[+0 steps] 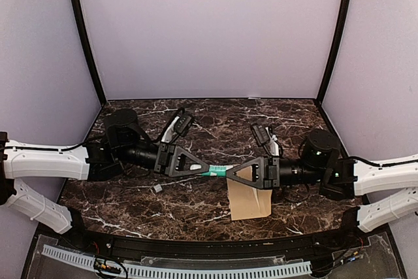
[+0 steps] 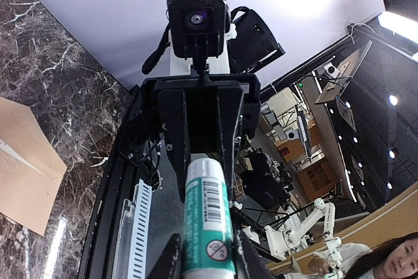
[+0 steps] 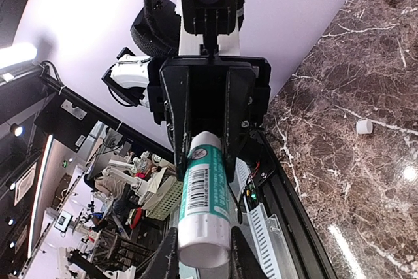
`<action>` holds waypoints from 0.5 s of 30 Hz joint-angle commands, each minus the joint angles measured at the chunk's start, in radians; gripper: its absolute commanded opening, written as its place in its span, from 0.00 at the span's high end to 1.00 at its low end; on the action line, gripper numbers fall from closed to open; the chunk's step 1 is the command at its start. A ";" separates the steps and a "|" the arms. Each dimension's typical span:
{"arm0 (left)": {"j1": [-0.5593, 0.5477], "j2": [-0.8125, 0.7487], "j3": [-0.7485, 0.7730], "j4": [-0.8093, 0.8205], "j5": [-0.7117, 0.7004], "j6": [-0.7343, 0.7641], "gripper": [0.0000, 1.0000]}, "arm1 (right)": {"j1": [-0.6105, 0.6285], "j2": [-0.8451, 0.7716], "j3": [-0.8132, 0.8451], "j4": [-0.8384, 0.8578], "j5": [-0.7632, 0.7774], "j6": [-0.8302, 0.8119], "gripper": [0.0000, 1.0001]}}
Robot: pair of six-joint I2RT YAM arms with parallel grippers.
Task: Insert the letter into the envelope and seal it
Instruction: Unscrew the solid glue.
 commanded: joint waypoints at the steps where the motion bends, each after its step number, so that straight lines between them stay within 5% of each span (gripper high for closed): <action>1: -0.006 -0.032 0.004 -0.032 0.031 0.125 1.00 | 0.005 -0.008 -0.026 0.108 0.025 0.132 0.95; 15: -0.019 -0.070 0.075 -0.290 -0.008 0.389 1.00 | 0.005 -0.056 -0.124 0.100 0.052 0.440 0.97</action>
